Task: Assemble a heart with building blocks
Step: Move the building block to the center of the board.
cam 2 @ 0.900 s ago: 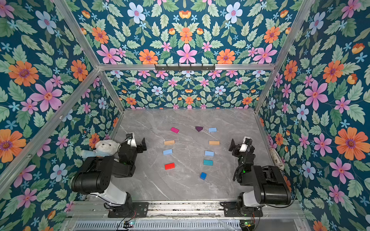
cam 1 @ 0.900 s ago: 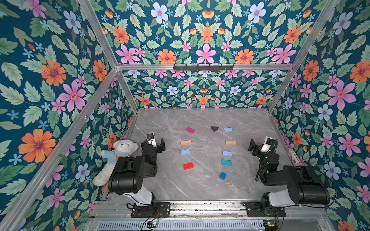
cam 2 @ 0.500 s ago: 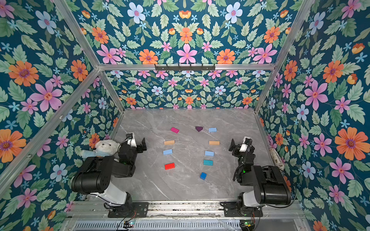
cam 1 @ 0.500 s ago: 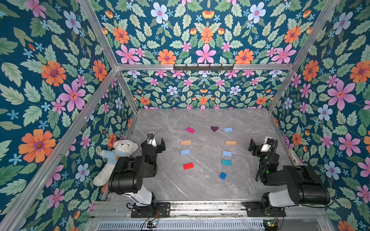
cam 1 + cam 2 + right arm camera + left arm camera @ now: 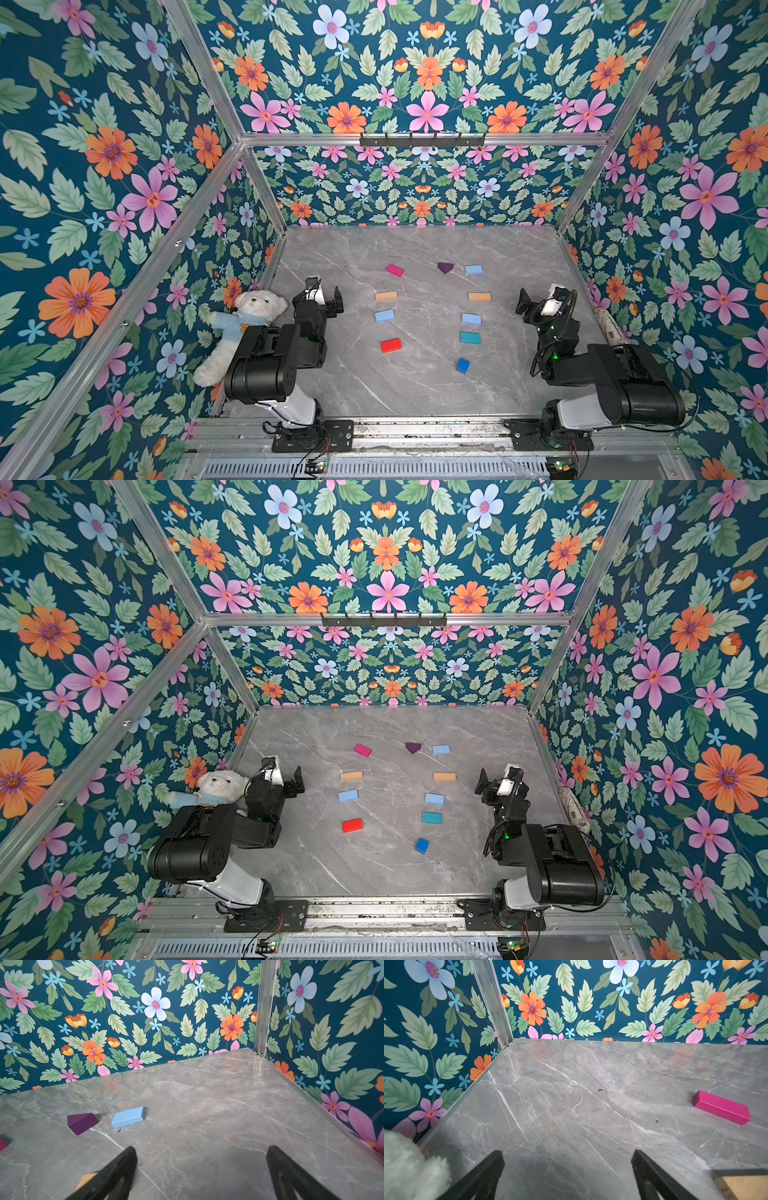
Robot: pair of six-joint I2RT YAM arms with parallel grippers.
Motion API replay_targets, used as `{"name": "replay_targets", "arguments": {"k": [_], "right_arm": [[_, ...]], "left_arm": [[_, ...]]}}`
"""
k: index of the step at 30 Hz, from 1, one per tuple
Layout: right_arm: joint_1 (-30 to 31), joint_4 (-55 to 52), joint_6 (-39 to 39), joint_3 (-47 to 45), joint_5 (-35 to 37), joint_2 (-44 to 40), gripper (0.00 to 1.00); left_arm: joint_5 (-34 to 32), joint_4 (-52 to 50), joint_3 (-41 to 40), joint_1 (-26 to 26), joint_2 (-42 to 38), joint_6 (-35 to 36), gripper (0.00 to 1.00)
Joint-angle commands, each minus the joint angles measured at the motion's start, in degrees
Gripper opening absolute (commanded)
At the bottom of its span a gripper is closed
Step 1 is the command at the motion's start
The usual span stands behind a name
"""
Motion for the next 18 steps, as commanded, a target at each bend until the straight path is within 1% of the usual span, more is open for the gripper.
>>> {"name": "replay_targets", "arguments": {"k": [1, 4, 7, 11, 12, 13, 14, 15, 16, 17, 18], "right_arm": [[0.01, 1.95, -0.36, 0.07, -0.19, 0.03, 0.99], [0.05, 1.93, -0.31, 0.06, -0.19, -0.01, 0.99], [0.01, -0.19, 1.24, 1.12, 3.67, 0.08, 0.99], [0.01, -0.19, 1.44, 1.17, 5.14, 0.13, 0.99], [0.59, -0.94, 2.28, 1.66, 9.38, -0.97, 1.00], [2.00, -5.79, 2.95, 3.24, 15.75, -4.30, 1.00], [2.95, -15.64, 3.21, 6.52, 18.90, -8.53, 1.00], [3.16, -25.05, 4.10, 10.90, 19.34, -11.68, 1.00], [3.08, -34.11, 6.72, 16.13, 19.96, -14.15, 1.00], [2.81, -42.09, 9.17, 21.57, 19.18, -15.44, 0.99], [2.12, -48.88, 9.82, 26.37, 15.61, -15.46, 0.99]], "left_arm": [[0.09, 0.93, -0.03, 0.14, -0.10, 0.03, 1.00], [0.09, 0.89, -0.03, 0.06, -0.04, 0.03, 1.00], [0.15, 0.81, 0.05, 0.19, -0.03, 0.03, 1.00], [0.95, 0.26, 0.50, 0.75, 0.26, -0.56, 1.00], [0.88, 0.17, 0.50, 0.75, 0.10, -0.44, 1.00], [0.62, -0.26, 0.32, 0.75, -0.34, -0.31, 1.00], [0.40, -0.67, 0.51, 0.75, -1.16, -0.07, 1.00], [-0.58, -2.66, 1.43, 0.48, -3.25, 0.15, 1.00], [-2.21, -11.67, 3.77, -0.28, -7.32, 0.51, 1.00], [-4.89, -22.13, 7.51, -1.19, -11.08, -1.05, 1.00], [-5.80, -31.94, 12.11, -1.35, -13.17, -4.05, 1.00]]}}
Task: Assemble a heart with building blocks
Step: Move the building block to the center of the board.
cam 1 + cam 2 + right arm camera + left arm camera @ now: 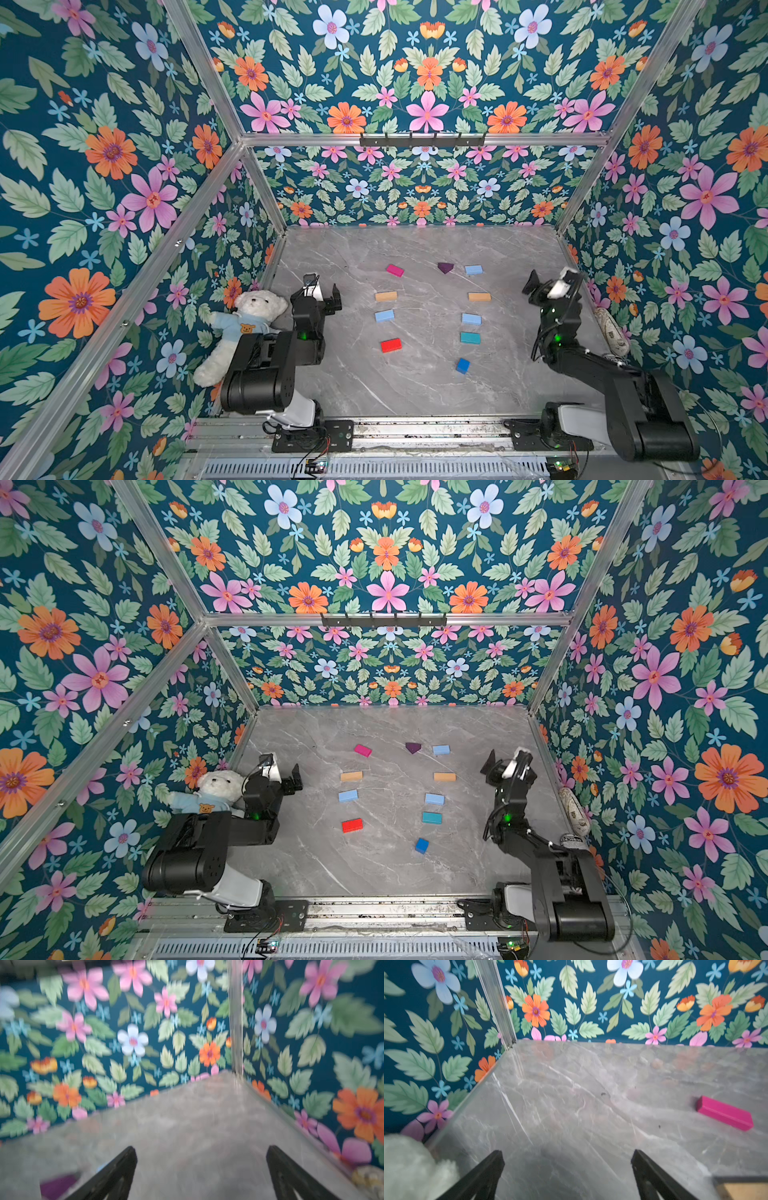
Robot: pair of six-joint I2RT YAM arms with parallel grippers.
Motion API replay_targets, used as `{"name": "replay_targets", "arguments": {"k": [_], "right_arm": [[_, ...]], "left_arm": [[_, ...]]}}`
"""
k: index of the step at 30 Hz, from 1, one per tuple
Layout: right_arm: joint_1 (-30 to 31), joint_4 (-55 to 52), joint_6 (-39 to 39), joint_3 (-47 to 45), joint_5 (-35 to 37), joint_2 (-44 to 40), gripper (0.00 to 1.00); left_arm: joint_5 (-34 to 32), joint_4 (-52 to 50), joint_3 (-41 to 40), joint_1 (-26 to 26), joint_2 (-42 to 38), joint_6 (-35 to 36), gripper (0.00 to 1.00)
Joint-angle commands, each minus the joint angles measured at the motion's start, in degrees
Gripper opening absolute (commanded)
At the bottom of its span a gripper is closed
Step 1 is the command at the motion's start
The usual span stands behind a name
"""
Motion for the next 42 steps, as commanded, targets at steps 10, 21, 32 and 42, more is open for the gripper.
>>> {"name": "replay_targets", "arguments": {"k": [10, 21, 32, 42], "right_arm": [[7.87, -51.65, -9.39, 44.56, -19.43, 17.88, 0.99], [17.51, -75.64, -24.02, 74.74, -26.24, 49.70, 0.87], [20.06, -80.76, -26.16, 84.82, -28.64, 61.23, 0.80], [20.86, -80.00, -25.80, 85.17, -26.04, 64.78, 0.79]], "left_arm": [[-3.78, -47.90, 26.97, -12.65, 0.86, -12.78, 1.00], [0.83, -51.37, 29.82, -16.27, 4.07, -15.59, 1.00], [-0.20, -53.22, 29.39, -16.89, 3.15, -15.77, 1.00], [-0.62, -53.25, 30.26, -16.87, 4.49, -15.86, 1.00]]}}
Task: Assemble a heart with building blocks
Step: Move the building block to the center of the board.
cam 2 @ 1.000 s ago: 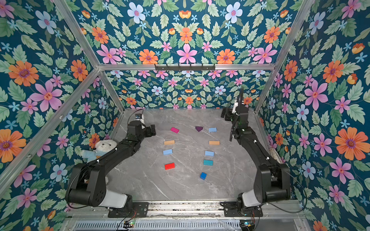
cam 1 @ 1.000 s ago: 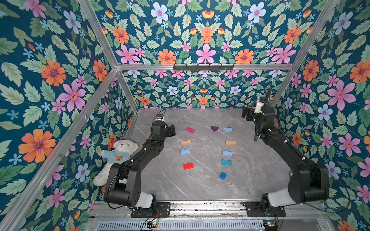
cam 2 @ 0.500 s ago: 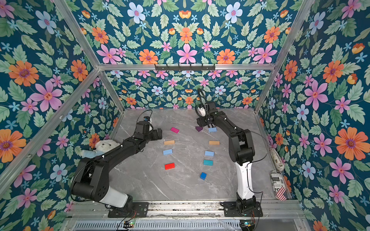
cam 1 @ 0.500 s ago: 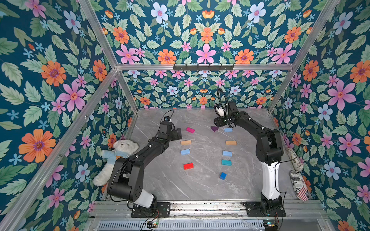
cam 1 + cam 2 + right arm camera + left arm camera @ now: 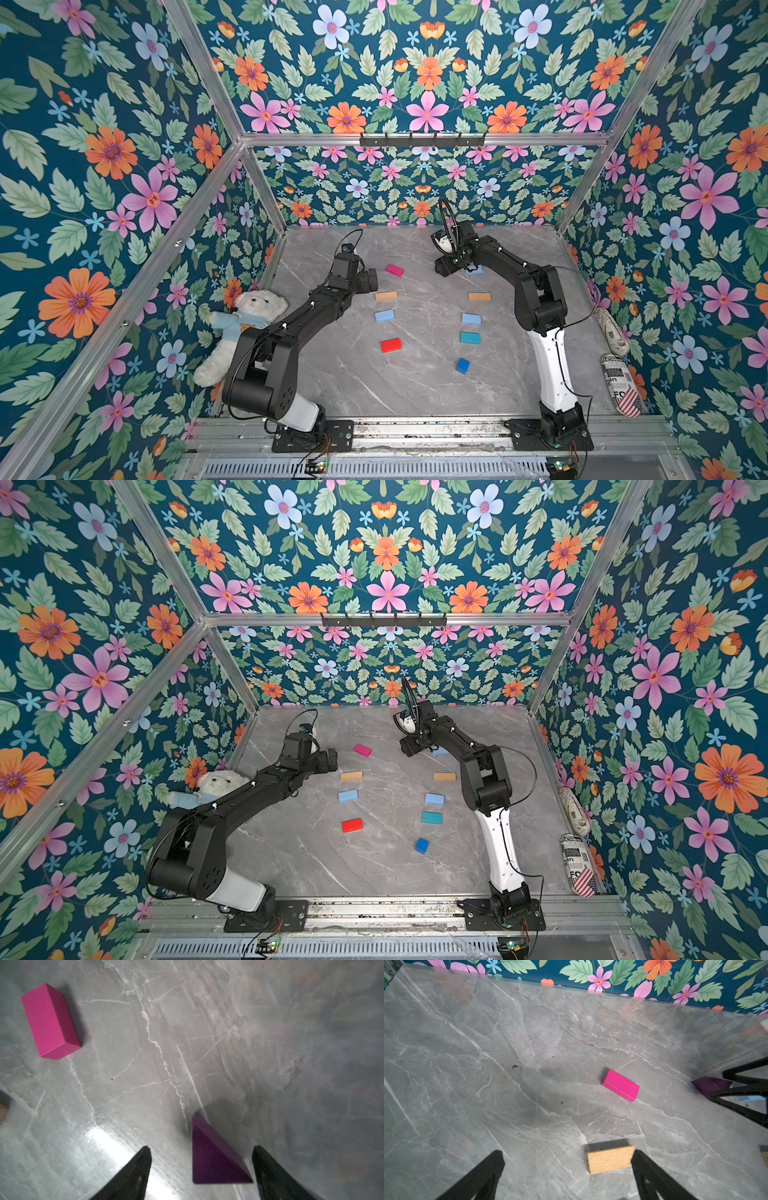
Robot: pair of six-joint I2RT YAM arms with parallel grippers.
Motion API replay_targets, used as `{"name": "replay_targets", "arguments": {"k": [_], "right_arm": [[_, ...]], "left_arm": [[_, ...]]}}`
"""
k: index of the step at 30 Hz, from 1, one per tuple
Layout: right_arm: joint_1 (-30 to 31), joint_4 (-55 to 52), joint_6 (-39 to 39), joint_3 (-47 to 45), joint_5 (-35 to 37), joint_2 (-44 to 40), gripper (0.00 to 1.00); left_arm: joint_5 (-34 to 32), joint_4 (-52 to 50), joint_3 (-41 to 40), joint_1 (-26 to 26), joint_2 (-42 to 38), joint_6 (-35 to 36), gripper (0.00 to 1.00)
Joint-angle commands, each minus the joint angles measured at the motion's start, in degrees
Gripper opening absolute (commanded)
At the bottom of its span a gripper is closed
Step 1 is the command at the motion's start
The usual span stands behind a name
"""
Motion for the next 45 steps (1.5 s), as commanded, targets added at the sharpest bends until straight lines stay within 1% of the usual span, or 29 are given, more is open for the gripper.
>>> {"name": "replay_targets", "arguments": {"k": [1, 7, 9, 13, 15, 24, 31, 33, 37, 42, 45], "right_arm": [[-0.03, 0.32, -0.68, 0.00, 1.20, 0.44, 0.77], [-0.03, 0.03, -0.68, -0.04, 2.87, 1.78, 0.63], [0.00, 0.09, -0.77, -0.13, 3.27, 1.91, 0.56], [0.02, 0.02, -0.77, -0.12, 3.02, 2.11, 0.40], [-0.06, -0.11, -0.85, 0.01, 2.85, 2.08, 0.35], [0.46, -0.44, -2.19, -0.88, 2.57, 0.93, 0.32], [3.80, -1.24, -7.22, -3.66, 2.30, -1.91, 0.30], [5.03, -0.56, -7.95, -4.67, 3.96, -2.73, 0.30], [5.89, -0.77, -8.14, -4.20, 4.50, -2.59, 0.30], [6.14, -1.84, -9.08, -3.57, 4.22, -1.87, 0.31], [6.16, -2.36, -9.65, -3.74, 2.62, -1.71, 0.31]], "left_arm": [[-0.89, -0.12, 0.59, 0.04, 0.53, -0.05, 1.00], [-0.87, -0.20, 1.82, 0.07, 1.68, 0.13, 1.00], [-0.87, -0.20, 2.22, 0.04, 2.09, 0.21, 1.00], [-0.80, -0.14, 2.86, 0.03, 2.76, 0.44, 1.00], [-0.71, -0.13, 2.97, 0.07, 2.93, 0.44, 1.00], [-0.63, 0.08, 3.40, 0.11, 3.90, 0.67, 1.00], [-0.69, 0.15, 3.32, 0.02, 3.90, 0.97, 1.00], [-0.69, 0.24, 3.10, 0.05, 3.90, 1.08, 1.00], [-0.52, 0.24, 2.92, 0.06, 3.97, 1.18, 1.00], [-0.31, 0.24, 2.97, 0.03, 3.90, 1.36, 1.00], [-0.36, 0.24, 2.97, 0.05, 3.90, 1.53, 1.00]]}}
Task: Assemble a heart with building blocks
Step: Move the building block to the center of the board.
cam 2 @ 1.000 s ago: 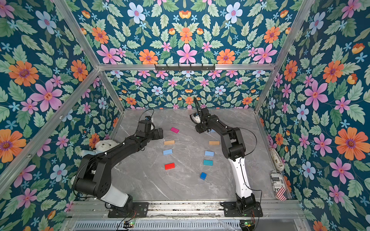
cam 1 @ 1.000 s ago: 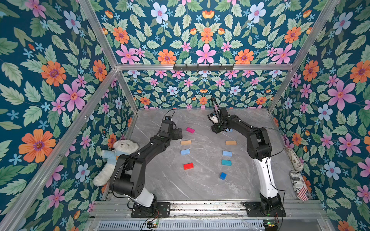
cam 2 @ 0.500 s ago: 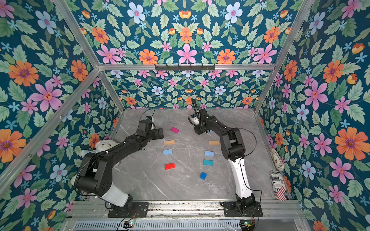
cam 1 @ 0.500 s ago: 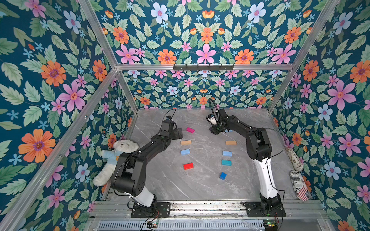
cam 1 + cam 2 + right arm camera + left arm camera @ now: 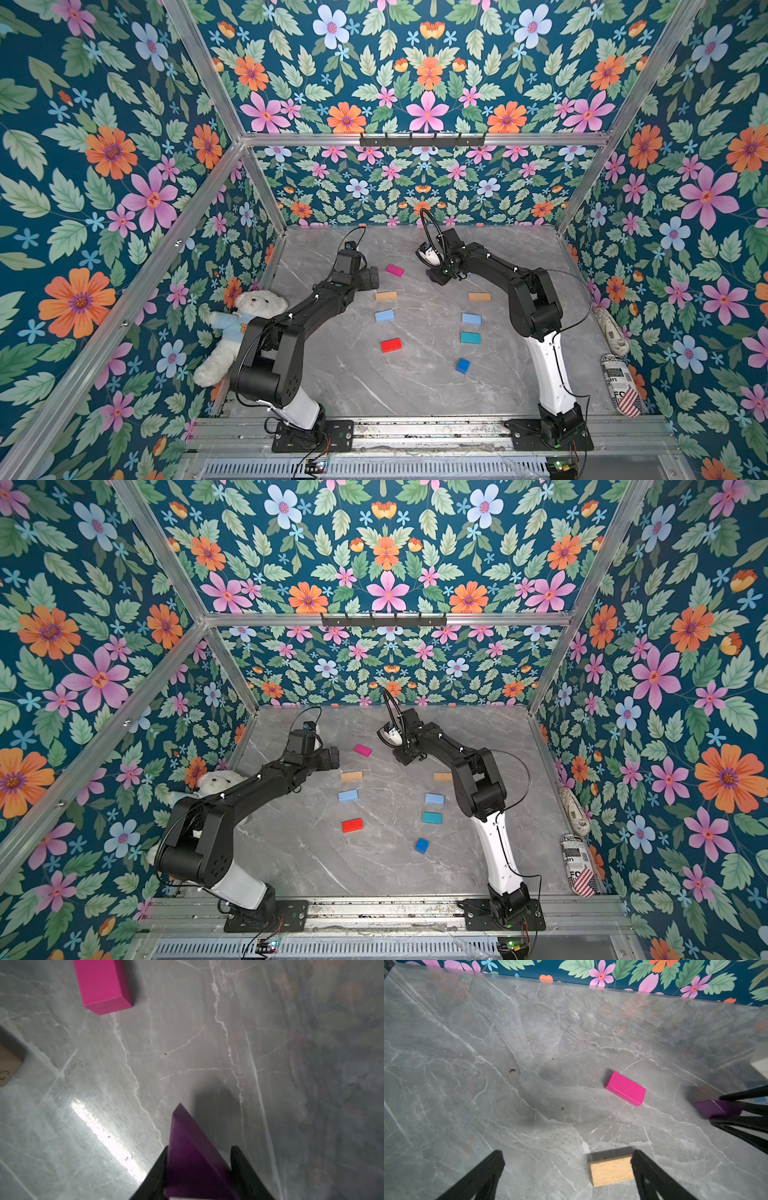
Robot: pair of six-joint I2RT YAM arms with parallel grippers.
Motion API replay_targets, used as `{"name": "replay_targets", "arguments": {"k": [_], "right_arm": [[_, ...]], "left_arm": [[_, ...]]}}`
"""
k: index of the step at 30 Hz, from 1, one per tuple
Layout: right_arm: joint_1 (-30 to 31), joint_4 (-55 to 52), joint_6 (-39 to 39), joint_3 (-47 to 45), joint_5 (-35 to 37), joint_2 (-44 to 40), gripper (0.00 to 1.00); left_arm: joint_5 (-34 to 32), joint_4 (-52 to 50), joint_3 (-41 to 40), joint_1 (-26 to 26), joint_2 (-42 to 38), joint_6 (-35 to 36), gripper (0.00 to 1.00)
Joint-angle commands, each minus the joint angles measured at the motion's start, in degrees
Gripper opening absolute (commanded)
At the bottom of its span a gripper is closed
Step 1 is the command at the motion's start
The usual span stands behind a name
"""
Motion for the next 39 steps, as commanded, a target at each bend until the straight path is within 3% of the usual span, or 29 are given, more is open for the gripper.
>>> {"name": "replay_targets", "arguments": {"k": [1, 12, 15, 17, 30, 33, 35, 36, 39], "right_arm": [[0.03, -1.59, -1.45, 0.07, -2.20, 0.45, 0.31], [0.05, -2.87, -1.69, -0.28, -6.23, 1.39, 0.37], [0.05, -3.49, -1.48, -0.37, -6.11, 1.68, 0.55], [0.10, -3.77, -0.61, -0.22, -5.91, 1.64, 0.98], [-0.09, -3.41, 5.49, 3.93, -6.79, -6.66, 0.99], [-0.14, -2.95, 10.29, 5.87, 2.21, -10.07, 0.99], [-0.33, -1.40, 20.79, 6.66, 18.84, -10.71, 1.00], [-0.94, -2.63, 23.06, 7.00, 22.91, -10.28, 0.99], [-4.43, -10.05, 27.78, 9.71, 25.52, -6.28, 0.99]], "left_arm": [[-0.21, 0.50, -0.02, 0.00, 0.03, 0.45, 1.00], [-0.38, 0.50, -0.74, 0.03, -0.27, 0.11, 1.00], [-0.29, 0.50, -0.92, -0.02, -0.27, -0.13, 1.00], [-0.19, 0.50, -1.01, 0.03, -0.23, -0.16, 1.00], [0.21, -0.09, 0.40, -0.29, 0.62, -0.24, 1.00], [1.17, -0.81, 2.52, -1.01, 2.64, 0.22, 1.00], [1.75, -1.79, 5.08, -1.81, 5.62, 0.69, 1.00], [2.22, -2.46, 6.46, -2.12, 7.24, 0.88, 1.00], [4.84, -6.15, 13.03, -2.80, 14.04, 1.90, 1.00]]}}
